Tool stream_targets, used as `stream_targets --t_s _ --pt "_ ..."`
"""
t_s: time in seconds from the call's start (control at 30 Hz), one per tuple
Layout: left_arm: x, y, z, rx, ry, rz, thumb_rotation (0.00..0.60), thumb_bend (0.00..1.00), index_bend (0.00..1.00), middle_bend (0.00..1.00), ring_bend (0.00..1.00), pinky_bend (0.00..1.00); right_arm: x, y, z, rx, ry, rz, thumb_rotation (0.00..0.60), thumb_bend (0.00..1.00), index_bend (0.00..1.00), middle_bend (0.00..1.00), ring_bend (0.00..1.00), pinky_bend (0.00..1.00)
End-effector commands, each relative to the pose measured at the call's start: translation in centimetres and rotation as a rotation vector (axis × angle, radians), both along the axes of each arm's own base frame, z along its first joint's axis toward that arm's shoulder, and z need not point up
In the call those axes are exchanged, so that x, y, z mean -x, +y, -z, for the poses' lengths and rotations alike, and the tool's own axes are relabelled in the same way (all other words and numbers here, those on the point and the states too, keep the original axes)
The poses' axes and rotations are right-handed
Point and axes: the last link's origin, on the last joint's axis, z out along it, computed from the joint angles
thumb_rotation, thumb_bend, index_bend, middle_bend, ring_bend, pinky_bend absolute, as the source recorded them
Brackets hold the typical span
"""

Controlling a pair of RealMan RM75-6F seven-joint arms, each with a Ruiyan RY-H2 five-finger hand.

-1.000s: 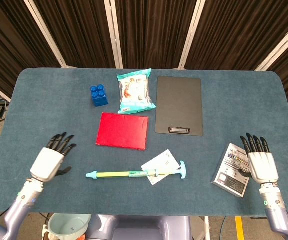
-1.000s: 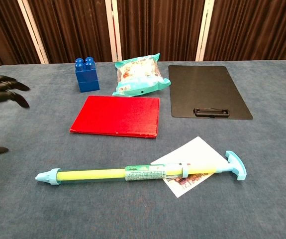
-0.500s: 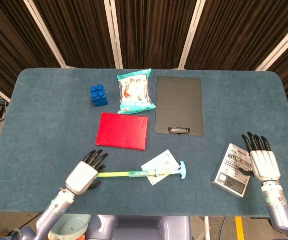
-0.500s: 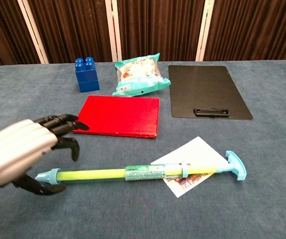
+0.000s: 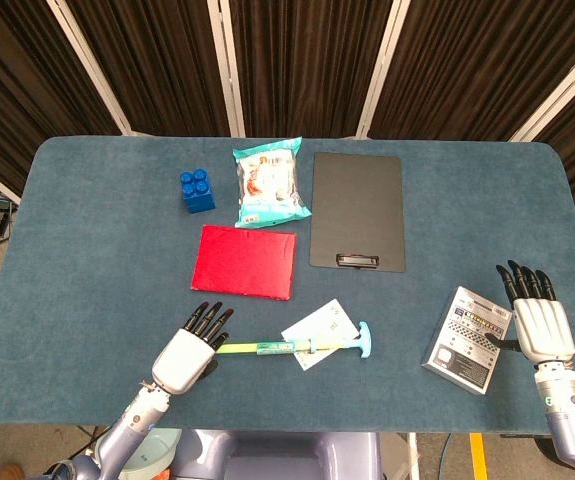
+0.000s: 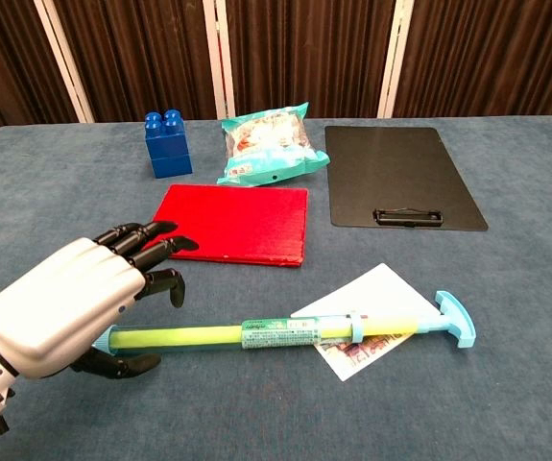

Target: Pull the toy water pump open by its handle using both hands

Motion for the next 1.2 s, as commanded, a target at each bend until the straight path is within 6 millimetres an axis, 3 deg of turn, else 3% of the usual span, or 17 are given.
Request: stream_targets --t_s 0.03,0.33,0.73,1.03,1.2 --pt "0.0 0.4 0.1 -0.008 -0.017 -0.005 0.600 0.17 0.40 0.12 0.04 0.14 0.2 -0.2 0.2 -0.007 0.010 0.014 0.600 0.00 0.00 0.00 0.00 0.00" --pt "0.8 1.7 0.7 0.000 0.021 -0.042 0.600 0.17 0.39 0.11 0.04 0.14 0.4 -0.6 0.1 0.011 0.011 0.023 0.600 0.00 0.00 0.00 0.00 0.00" --pt "1.2 1.8 1.0 0.003 0.040 -0.051 0.600 0.21 0.53 0.13 0.04 0.14 0.5 -0.8 0.2 0.013 0.015 0.028 0.600 0.00 0.00 0.00 0.00 0.00" --pt "1.8 2.1 1.3 0.007 0.102 -0.071 0.600 0.22 0.52 0.13 0.04 0.14 0.5 -0.7 -0.3 0.027 0.010 0.028 0.600 0.00 0.00 0.00 0.00 0.00" --pt "1.9 2.1 1.2 0.003 0.103 -0.076 0.600 0.28 0.54 0.14 0.04 0.14 0.4 -0.7 -0.4 0.028 0.008 0.027 0.600 0.00 0.00 0.00 0.00 0.00"
